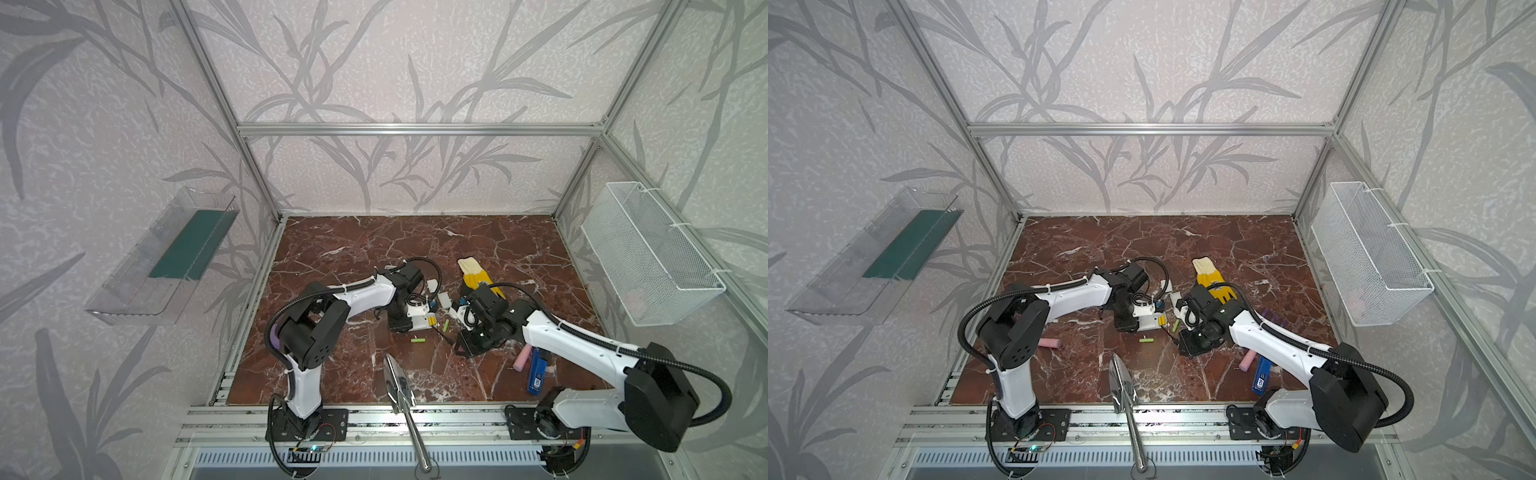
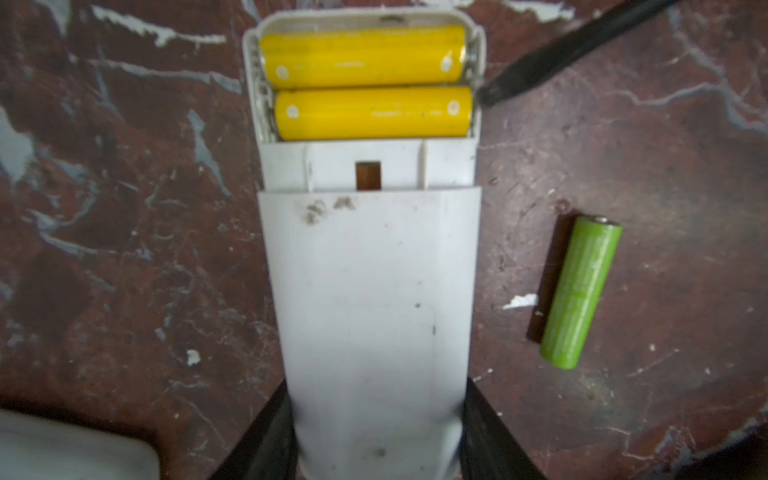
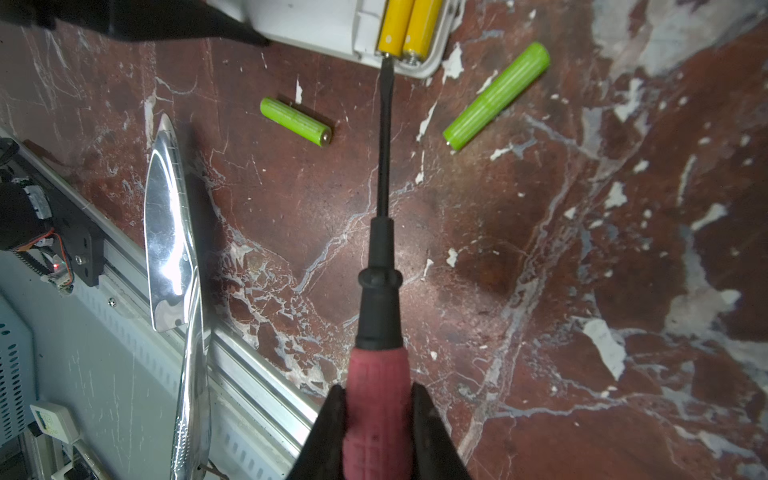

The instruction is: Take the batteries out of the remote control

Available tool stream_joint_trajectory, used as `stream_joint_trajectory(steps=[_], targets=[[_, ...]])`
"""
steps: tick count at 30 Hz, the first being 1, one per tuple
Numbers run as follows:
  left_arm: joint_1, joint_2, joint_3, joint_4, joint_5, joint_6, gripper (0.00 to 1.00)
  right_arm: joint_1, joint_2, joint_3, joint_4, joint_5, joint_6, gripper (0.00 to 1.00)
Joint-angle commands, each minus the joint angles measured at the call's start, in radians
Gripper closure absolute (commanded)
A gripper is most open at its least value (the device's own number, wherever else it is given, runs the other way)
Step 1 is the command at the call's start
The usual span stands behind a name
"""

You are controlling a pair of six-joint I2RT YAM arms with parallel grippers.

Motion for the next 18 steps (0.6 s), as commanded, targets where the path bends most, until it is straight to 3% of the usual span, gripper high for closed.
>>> stream_joint_trajectory(steps=[1, 10, 18], targets=[[-0.007, 0.039, -0.006, -0.039, -0.007, -0.005, 0.63, -0.003, 0.013, -0.005, 0.016, -0.002, 0.008, 1.00], [-0.008, 0.036, -0.006, -0.044, 0.009, -0.003, 0.63, -0.001, 0.022, -0.037, 0.061, 0.022, 0.035, 1.00], [-0.011, 0.037, -0.005, -0.055, 0.039, 0.000, 0.64, 0.052, -0.017, -0.158, 0.233, 0.151, 0.168, 1.00]])
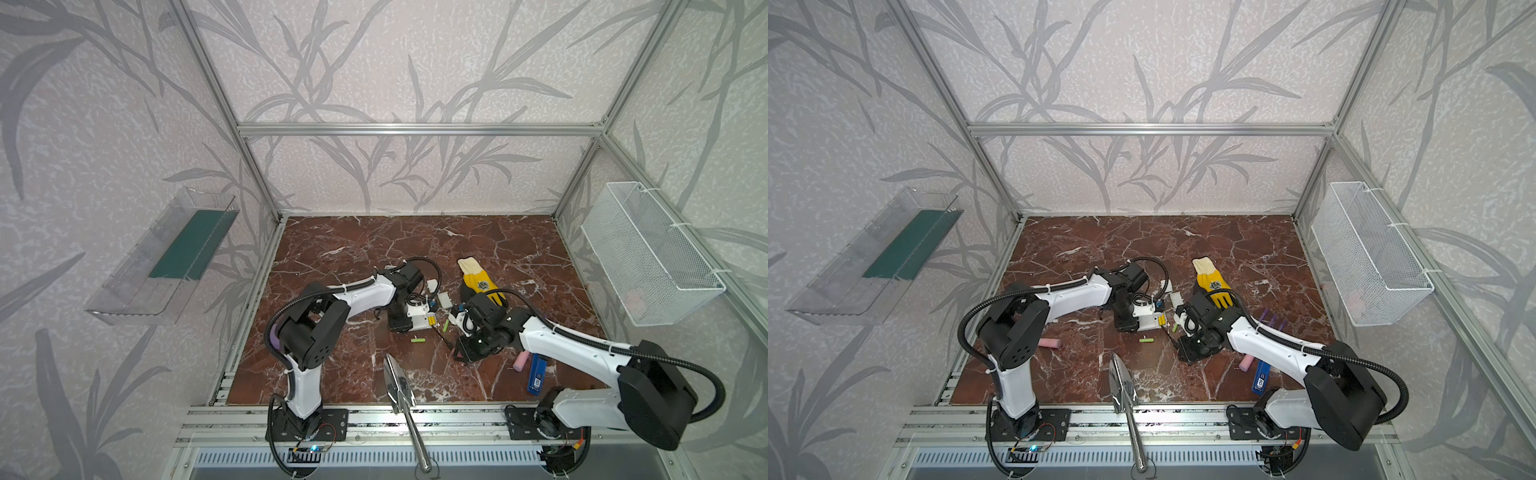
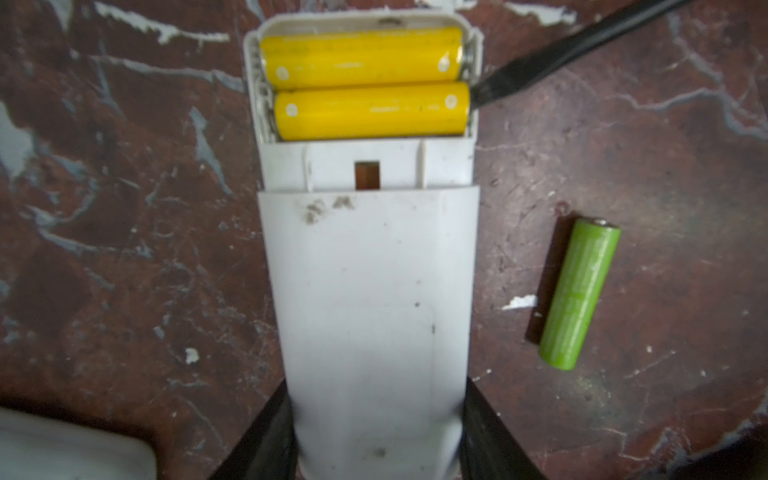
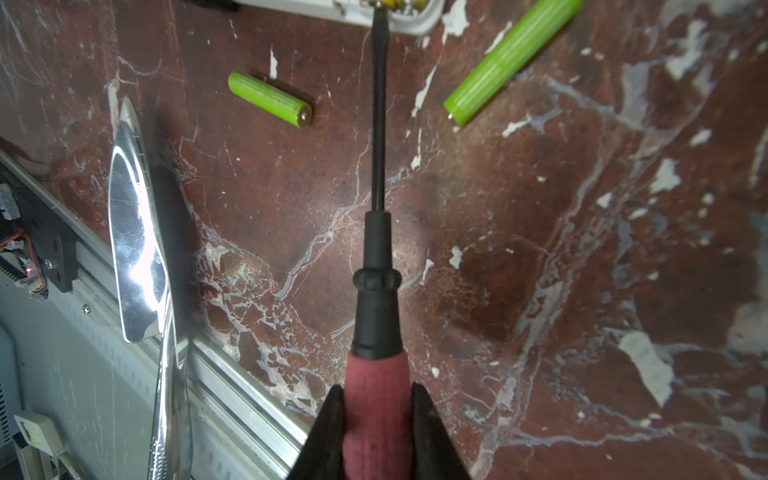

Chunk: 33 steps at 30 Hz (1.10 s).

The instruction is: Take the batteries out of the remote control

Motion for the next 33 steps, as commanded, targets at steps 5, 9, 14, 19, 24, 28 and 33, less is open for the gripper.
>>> stream_joint_trajectory(steps=[5, 9, 14, 19, 24, 28, 33], targets=[[-0.019, 0.036, -0.011, -0.059, 0.046, 0.024, 0.64, 0.065, -0.028, -0.136, 0.271, 0.153, 0.167, 1.00], [-0.023, 0.039, -0.012, -0.066, 0.051, 0.032, 0.64, 0.096, 0.004, -0.156, 0.343, 0.170, 0.179, 1.00], [-0.024, 0.038, -0.012, -0.072, 0.050, 0.028, 0.64, 0.131, 0.056, -0.144, 0.365, 0.182, 0.179, 1.00], [-0.025, 0.042, -0.010, -0.070, 0.038, 0.021, 0.64, 0.140, 0.016, -0.137, 0.306, 0.205, 0.182, 1.00], [-0.024, 0.051, -0.007, -0.063, 0.021, 0.011, 0.64, 0.140, -0.037, -0.110, 0.212, 0.206, 0.182, 1.00], [-0.024, 0.055, -0.006, -0.058, 0.015, 0.006, 0.64, 0.141, -0.032, -0.086, 0.178, 0.182, 0.174, 1.00], [-0.024, 0.055, -0.007, -0.057, 0.010, 0.006, 0.64, 0.140, -0.009, -0.073, 0.185, 0.162, 0.182, 1.00]])
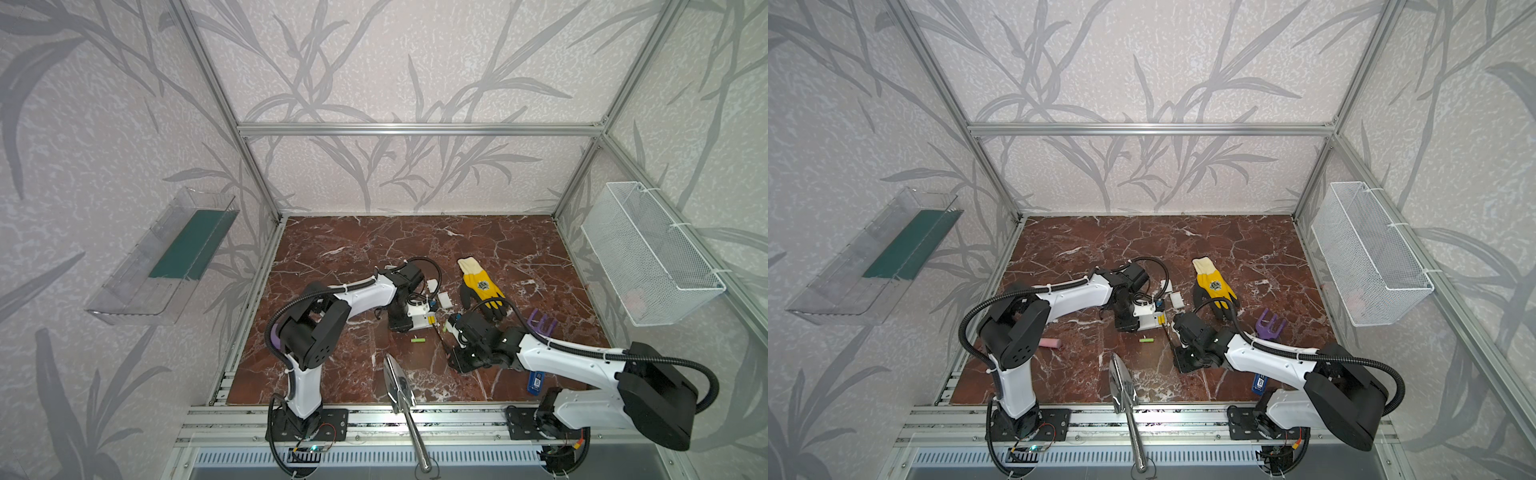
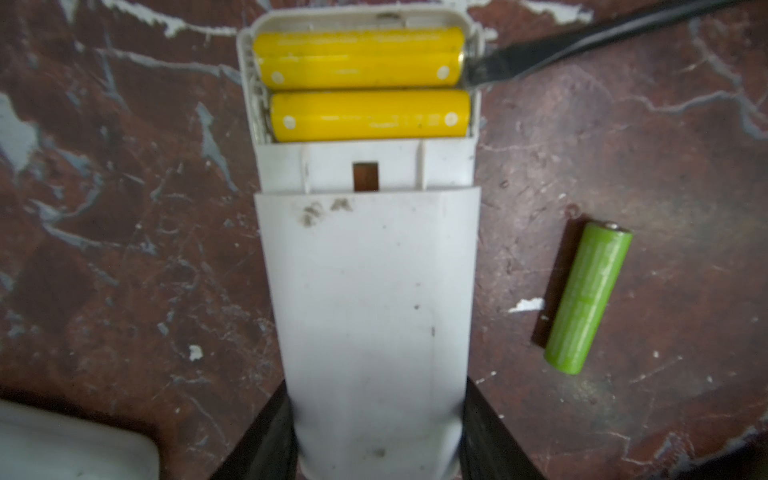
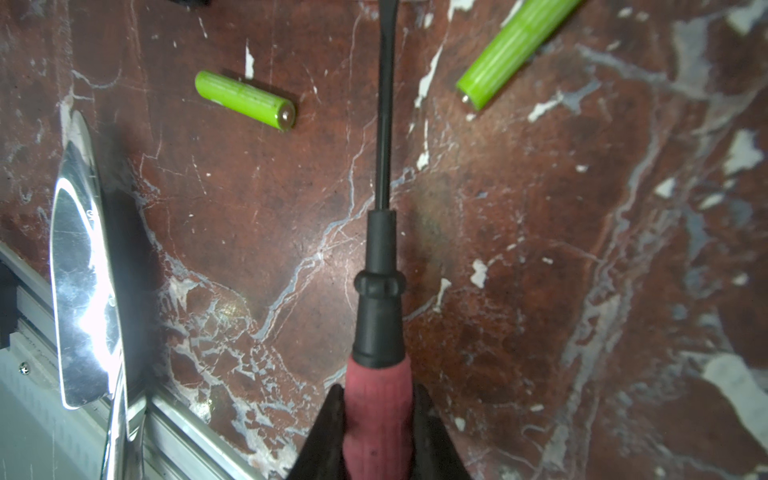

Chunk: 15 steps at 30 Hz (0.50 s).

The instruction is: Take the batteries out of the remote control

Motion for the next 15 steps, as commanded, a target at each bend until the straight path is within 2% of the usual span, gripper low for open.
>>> stream_joint_trajectory(steps=[1, 9, 15], targets=[[-0.019, 0.049, -0.013, -0.053, 0.025, 0.021, 0.64, -0.004, 0.009, 0.040, -0.013, 0.013, 0.009, 1.00], [-0.019, 0.054, -0.009, -0.054, 0.018, 0.021, 0.64, -0.005, -0.026, 0.049, -0.093, 0.010, 0.027, 1.00], [-0.019, 0.056, -0.008, -0.051, 0.010, 0.020, 0.64, -0.005, -0.042, 0.041, -0.089, -0.024, 0.031, 1.00]])
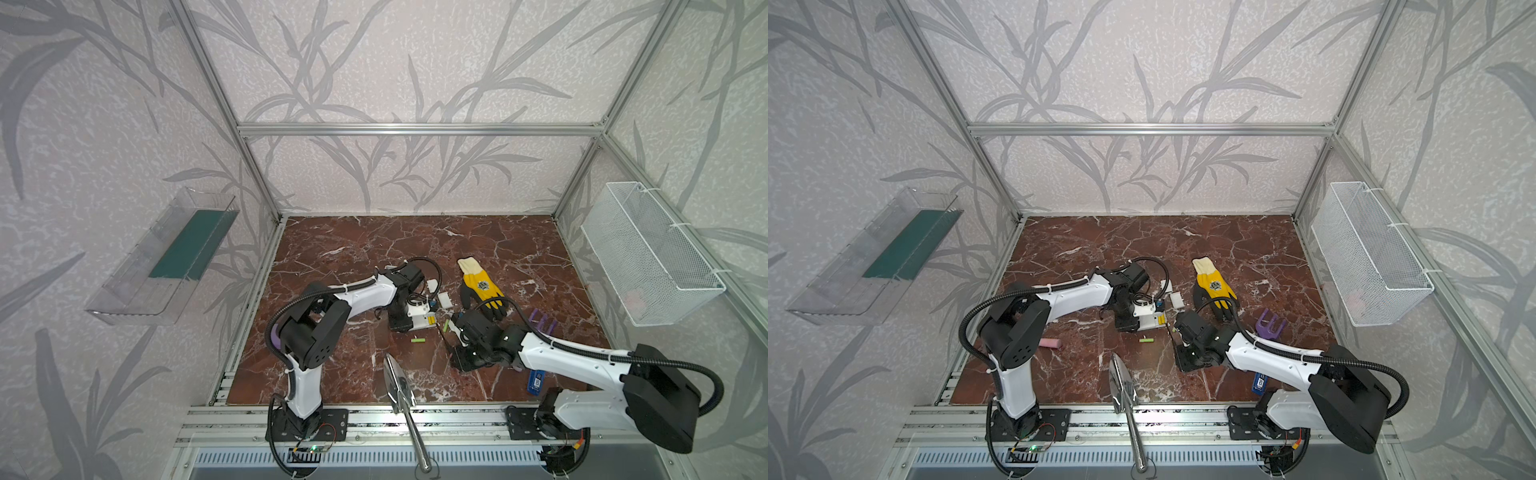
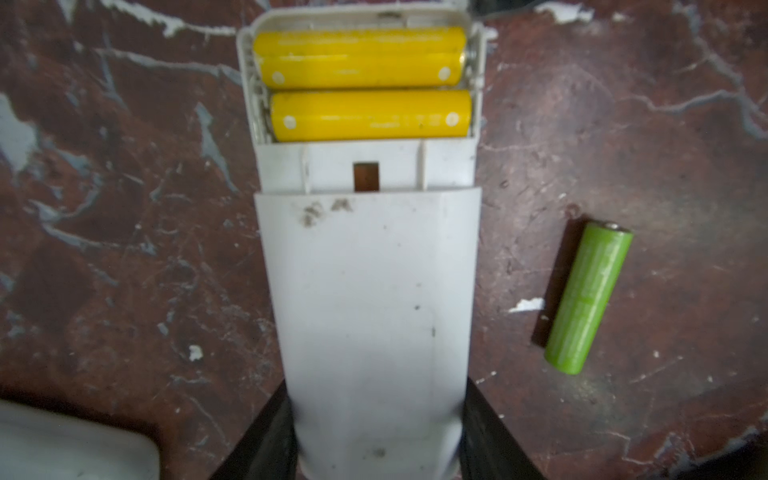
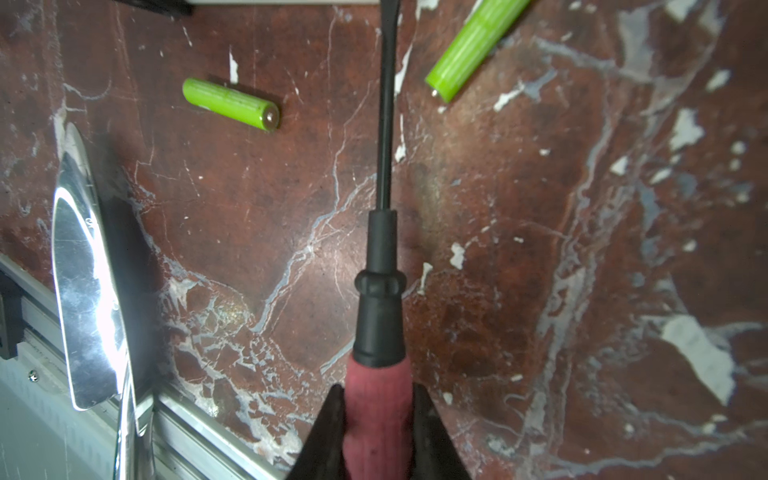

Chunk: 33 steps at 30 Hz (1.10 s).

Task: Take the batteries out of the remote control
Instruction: 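Pry the yellow battery nearest the remote's end out with the screwdriver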

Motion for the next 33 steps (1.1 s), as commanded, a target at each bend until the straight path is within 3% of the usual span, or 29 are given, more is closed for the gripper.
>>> stream_joint_trajectory(steps=[1, 10, 33], targets=[[-0.018, 0.054, -0.010, -0.048, 0.012, 0.020, 0.64, -0.002, -0.020, 0.017, -0.011, -0.031, 0.007, 1.00], [-0.017, 0.054, -0.006, -0.047, 0.010, 0.020, 0.64, -0.003, -0.010, 0.015, 0.055, -0.096, 0.009, 1.00], [-0.018, 0.053, -0.012, -0.045, 0.007, 0.017, 0.64, -0.016, 0.020, -0.007, 0.033, -0.102, 0.020, 1.00]])
